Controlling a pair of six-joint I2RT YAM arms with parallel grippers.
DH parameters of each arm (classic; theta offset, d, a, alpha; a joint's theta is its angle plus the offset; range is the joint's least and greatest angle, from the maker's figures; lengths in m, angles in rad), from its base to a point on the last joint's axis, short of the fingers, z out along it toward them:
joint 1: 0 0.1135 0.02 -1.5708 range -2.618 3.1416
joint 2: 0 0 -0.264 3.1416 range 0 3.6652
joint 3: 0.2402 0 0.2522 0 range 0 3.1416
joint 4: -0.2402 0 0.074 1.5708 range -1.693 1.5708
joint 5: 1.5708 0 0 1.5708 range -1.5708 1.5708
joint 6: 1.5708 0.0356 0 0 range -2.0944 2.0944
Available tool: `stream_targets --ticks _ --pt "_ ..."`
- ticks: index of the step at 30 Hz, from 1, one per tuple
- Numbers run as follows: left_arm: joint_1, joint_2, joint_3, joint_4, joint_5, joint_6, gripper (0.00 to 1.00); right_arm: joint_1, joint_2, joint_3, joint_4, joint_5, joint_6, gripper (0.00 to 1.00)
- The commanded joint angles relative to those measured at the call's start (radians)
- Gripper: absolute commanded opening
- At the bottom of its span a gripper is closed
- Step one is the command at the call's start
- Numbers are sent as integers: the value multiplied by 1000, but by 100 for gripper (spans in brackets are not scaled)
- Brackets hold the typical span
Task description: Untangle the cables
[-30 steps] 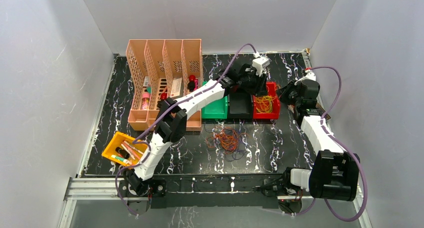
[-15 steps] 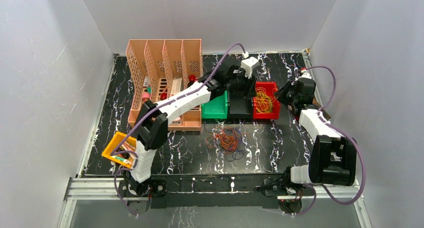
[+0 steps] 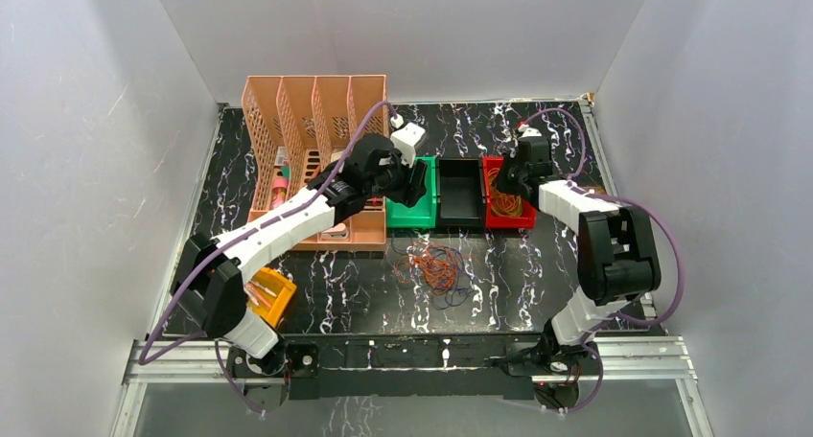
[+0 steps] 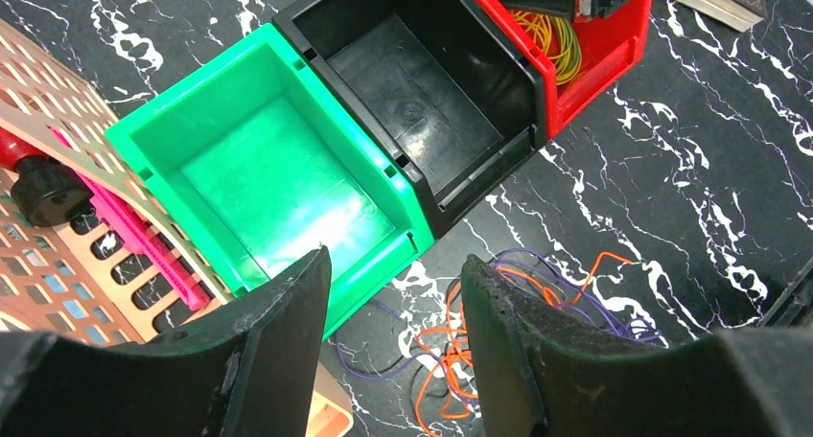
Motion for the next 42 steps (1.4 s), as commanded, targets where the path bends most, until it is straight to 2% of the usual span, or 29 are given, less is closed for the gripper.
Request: stream_targets --ticks 1,13,16,18,22,32,42 --pt "1 -51 -28 30 -20 17 52 10 46 55 -8 33 -39 0" --pt "1 -58 -46 24 -53 28 53 10 85 50 -17 51 -47 1" --pt "1 -58 -48 24 -60 29 54 10 48 48 -17 53 -47 15" --pt "1 -52 -43 16 -66 28 54 10 21 48 -20 52 -49 19" --pt "1 -47 -43 15 -70 33 54 11 -41 43 -22 51 -41 23" --pt "1 -44 -40 10 -81 38 54 10 -140 41 -69 112 -56 45" --pt "1 -30 -34 3 -78 38 55 10 -201 43 -110 174 -82 58"
